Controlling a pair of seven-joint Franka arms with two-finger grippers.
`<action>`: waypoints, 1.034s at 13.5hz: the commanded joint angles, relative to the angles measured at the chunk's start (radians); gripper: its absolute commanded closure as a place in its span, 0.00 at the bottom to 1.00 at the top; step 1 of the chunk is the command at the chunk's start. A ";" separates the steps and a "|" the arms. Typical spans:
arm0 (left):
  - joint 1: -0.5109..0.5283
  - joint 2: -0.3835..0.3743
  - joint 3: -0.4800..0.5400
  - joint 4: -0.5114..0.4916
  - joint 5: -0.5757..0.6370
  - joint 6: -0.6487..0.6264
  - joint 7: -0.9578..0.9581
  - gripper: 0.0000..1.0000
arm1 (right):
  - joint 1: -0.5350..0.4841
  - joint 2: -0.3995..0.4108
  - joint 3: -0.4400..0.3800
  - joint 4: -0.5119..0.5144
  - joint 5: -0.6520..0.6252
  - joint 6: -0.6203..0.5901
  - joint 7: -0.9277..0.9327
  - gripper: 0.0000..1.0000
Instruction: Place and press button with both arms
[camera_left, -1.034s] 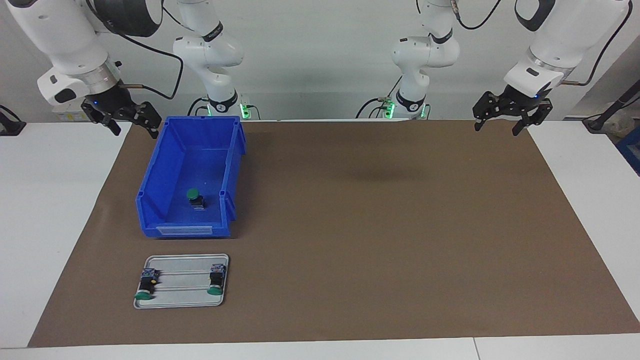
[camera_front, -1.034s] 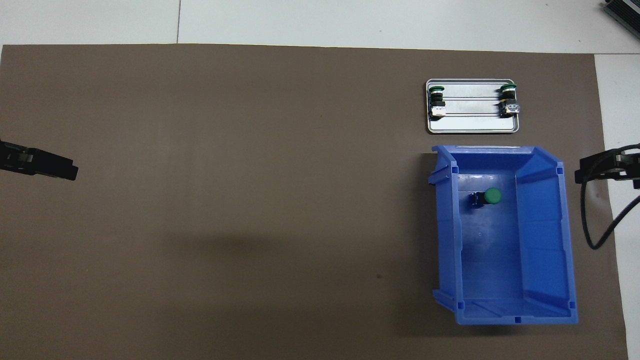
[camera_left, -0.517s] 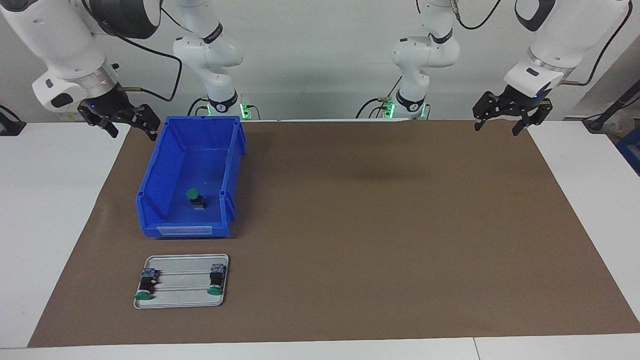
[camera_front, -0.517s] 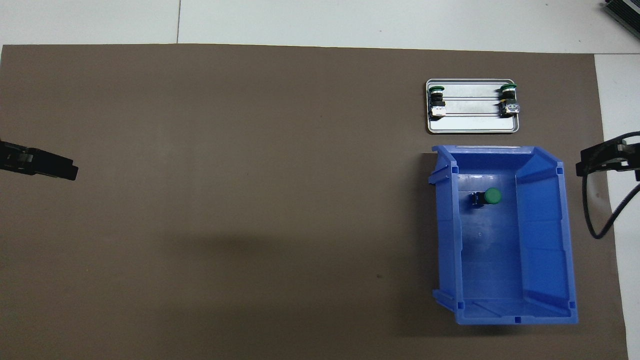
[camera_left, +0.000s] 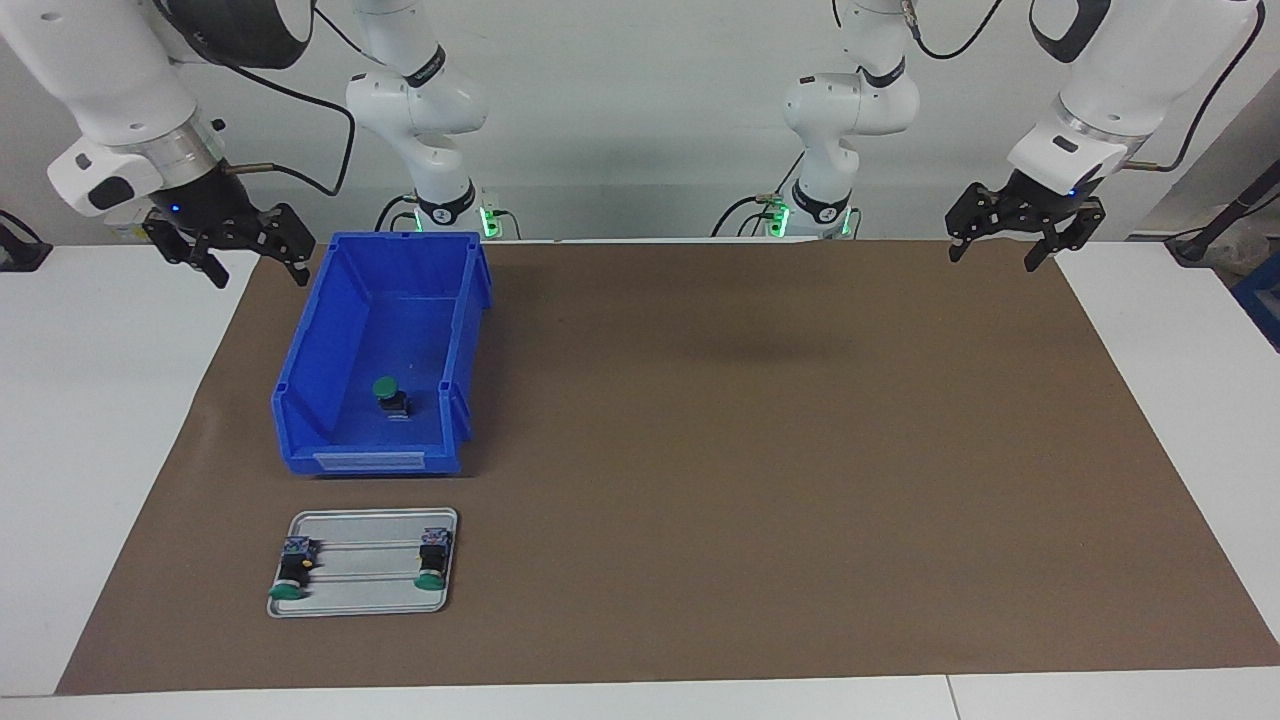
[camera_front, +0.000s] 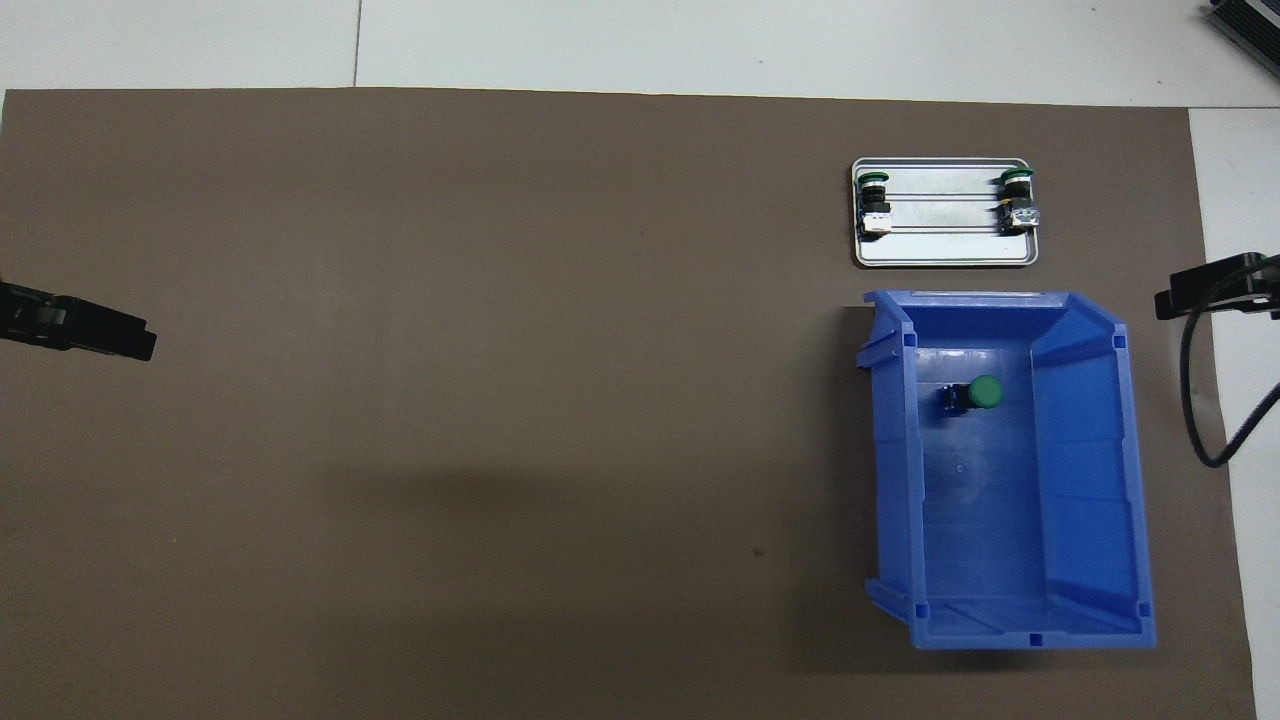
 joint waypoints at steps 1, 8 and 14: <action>0.007 -0.031 -0.004 -0.036 -0.001 0.011 0.001 0.00 | -0.012 -0.004 0.005 -0.012 0.018 0.019 -0.030 0.00; 0.009 -0.031 -0.004 -0.036 -0.001 0.011 0.000 0.00 | 0.007 0.011 0.007 -0.015 0.001 0.065 -0.015 0.00; 0.009 -0.031 -0.004 -0.036 -0.001 0.011 0.000 0.00 | 0.006 0.011 0.007 -0.017 0.001 0.062 -0.015 0.00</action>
